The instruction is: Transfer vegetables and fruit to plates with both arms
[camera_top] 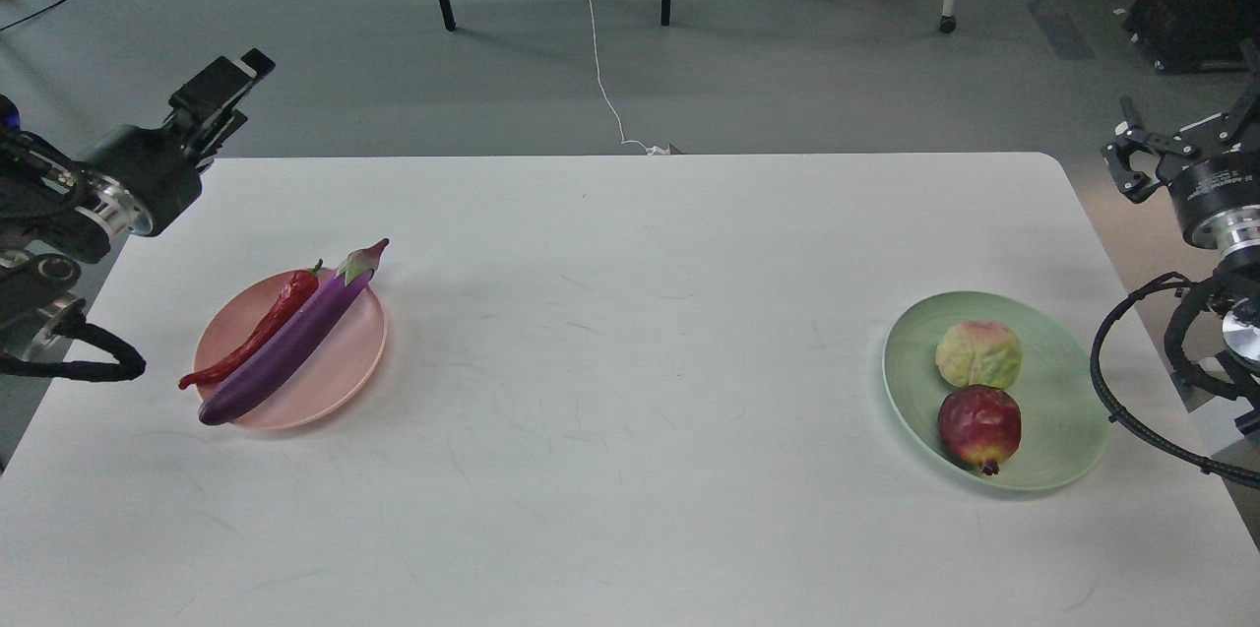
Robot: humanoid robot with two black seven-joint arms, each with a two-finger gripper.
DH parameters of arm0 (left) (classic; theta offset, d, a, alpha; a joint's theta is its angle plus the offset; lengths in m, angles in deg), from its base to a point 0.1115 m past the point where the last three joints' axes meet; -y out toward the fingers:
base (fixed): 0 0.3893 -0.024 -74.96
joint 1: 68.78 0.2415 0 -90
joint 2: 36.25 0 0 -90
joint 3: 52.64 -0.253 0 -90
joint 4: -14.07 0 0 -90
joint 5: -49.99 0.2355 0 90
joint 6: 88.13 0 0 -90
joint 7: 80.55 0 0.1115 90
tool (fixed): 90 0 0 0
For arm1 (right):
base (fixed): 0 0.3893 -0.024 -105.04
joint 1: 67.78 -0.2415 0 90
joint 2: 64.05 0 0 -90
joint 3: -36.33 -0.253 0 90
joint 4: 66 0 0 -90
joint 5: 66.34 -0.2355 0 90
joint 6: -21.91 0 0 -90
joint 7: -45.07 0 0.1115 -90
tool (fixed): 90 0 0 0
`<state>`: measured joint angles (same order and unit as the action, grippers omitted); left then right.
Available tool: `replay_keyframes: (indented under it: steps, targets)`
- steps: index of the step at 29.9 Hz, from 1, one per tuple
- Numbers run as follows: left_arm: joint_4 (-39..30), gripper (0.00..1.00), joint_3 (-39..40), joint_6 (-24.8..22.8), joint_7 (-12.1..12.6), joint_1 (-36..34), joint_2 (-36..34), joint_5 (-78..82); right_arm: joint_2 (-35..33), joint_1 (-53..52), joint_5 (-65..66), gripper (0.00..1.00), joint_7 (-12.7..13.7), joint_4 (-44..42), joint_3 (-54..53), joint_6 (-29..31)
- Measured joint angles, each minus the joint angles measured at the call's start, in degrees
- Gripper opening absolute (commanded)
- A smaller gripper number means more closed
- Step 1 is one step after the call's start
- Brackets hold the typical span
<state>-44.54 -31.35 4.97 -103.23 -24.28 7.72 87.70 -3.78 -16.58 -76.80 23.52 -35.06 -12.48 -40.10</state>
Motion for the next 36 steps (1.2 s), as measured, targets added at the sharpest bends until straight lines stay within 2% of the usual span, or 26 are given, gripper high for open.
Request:
replay_keyframes:
  steps: [5,9,16,19,21,25,29,36]
  targets:
    - [9.5,0.98,6.9,-1.0,0.5,-0.9,8.8,-11.2,0.2,-2.5,0.0,0.99,0.5,-0.2,0.1,0.0]
    - [14.2,0.98,11.8,-5.7,0.6,-1.0,13.4,-21.1,1.9,-5.5,-0.5,0.99,1.6,-0.2,-0.2,0.0]
    - [24.7,0.98,19.9,-14.6,3.5,-0.9,20.7,-38.6,9.7,-7.2,-0.9,0.99,8.8,-3.2,-5.6,0.0]
    - [28.4,0.98,21.2,-18.7,3.8,-0.6,22.2,-41.4,12.0,-7.2,-0.9,0.99,12.1,-6.5,-8.4,0.0]
    - [29.7,0.98,21.4,-21.8,3.8,-0.2,23.2,-42.1,12.9,-7.2,-0.9,0.99,13.4,-7.8,-9.6,0.0]
    - [30.2,0.98,21.6,-25.5,3.8,0.8,24.4,-43.6,14.7,-6.8,-0.9,0.99,14.0,-8.3,-10.2,0.0]
    - [29.8,0.98,21.8,-29.2,3.8,1.3,24.7,-47.3,15.2,-6.5,-0.9,0.99,13.5,-8.4,-9.9,0.0]
    - [27.2,0.98,20.9,-29.7,3.8,1.4,25.0,-48.3,15.6,-5.6,-0.7,0.99,12.1,-8.5,-8.4,0.0]
